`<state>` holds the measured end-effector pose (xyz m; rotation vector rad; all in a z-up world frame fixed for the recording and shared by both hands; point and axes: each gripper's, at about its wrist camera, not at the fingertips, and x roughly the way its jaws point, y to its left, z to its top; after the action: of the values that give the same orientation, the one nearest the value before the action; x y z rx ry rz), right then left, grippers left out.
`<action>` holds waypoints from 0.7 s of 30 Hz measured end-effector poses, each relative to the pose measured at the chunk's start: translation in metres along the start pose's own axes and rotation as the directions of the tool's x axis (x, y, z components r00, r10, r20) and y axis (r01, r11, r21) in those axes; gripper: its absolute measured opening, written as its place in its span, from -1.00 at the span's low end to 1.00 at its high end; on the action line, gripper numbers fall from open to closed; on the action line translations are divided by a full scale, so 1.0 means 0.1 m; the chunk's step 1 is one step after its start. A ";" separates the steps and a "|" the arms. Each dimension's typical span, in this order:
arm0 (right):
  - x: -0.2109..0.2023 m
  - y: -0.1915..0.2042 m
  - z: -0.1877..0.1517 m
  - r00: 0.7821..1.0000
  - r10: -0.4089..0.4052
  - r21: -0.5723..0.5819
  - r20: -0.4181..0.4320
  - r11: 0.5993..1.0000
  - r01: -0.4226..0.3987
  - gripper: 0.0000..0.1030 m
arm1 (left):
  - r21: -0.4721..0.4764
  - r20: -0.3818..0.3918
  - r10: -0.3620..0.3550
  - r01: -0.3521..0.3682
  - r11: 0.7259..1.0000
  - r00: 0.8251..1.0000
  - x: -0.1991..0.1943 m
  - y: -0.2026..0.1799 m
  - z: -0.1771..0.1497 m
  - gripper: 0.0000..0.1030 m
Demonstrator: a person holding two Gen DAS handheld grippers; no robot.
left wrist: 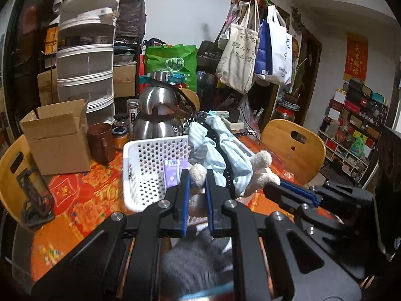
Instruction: Organize soft objects
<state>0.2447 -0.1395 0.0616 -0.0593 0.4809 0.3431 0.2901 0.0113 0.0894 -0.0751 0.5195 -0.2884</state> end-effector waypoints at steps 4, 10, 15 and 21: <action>0.30 -0.20 0.17 0.999 -0.039 0.020 -0.027 0.999 0.039 -0.87 | -0.003 -0.031 0.001 -0.001 1.000 1.000 0.43 0.00 0.24 -0.80; 0.68 -0.44 0.29 0.995 -0.076 0.030 -0.072 0.996 0.078 -0.87 | -0.012 -0.098 0.005 -0.006 1.000 0.995 1.03 0.06 0.35 -0.80; 0.98 -0.53 0.26 0.990 -0.088 0.018 -0.112 0.996 0.090 -0.87 | -0.023 -0.149 0.022 -0.026 0.999 0.989 1.48 0.10 0.27 -0.80; 1.28 -0.61 0.11 0.986 -0.033 0.057 -0.163 0.997 0.042 -0.84 | 0.015 -0.187 0.126 -0.126 0.992 0.974 1.77 0.26 0.08 -0.11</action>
<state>0.3767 -0.1562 0.0103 -0.0382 0.6501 0.2878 0.4474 -0.0153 0.0085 -0.0118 0.7082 -0.1724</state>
